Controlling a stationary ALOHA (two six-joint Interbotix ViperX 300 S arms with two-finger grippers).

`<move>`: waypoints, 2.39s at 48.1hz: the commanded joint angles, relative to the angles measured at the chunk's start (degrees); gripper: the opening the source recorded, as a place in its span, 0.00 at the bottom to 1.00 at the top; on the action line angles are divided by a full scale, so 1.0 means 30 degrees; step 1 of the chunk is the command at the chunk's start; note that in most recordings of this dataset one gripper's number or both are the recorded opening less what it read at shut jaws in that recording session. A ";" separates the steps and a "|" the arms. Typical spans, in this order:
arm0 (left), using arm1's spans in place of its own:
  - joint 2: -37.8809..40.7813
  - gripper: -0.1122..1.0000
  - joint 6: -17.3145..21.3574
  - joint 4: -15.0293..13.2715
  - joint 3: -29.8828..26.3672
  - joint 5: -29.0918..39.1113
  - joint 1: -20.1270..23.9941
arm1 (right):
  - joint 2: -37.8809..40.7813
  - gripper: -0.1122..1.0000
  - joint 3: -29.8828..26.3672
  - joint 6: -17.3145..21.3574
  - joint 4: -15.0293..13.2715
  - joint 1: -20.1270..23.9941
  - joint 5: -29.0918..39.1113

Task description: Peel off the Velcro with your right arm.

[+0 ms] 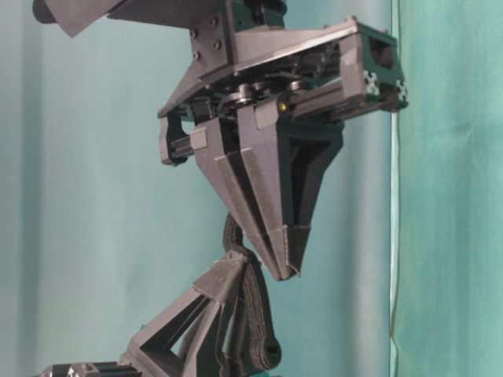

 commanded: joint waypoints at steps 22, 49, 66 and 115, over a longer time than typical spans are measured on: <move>-0.0176 0.19 0.0029 -0.0029 -0.0293 -0.0381 0.0146 | 0.0586 0.02 -0.1172 0.0264 -0.1084 0.0908 0.0674; -0.0088 0.19 0.0000 -0.0029 -0.0410 -0.0381 0.0117 | 0.0586 0.02 -0.1201 0.0762 -0.2109 0.1318 0.1699; 0.0322 0.19 0.0059 -0.0029 -0.0439 -0.0850 0.0146 | 0.1201 0.02 -0.2168 0.0762 -0.2314 0.1465 0.2021; 0.0439 0.19 0.0234 0.0000 -0.0439 -0.1436 0.0146 | 0.2549 0.02 -0.4189 0.0762 -0.2314 0.2432 0.2988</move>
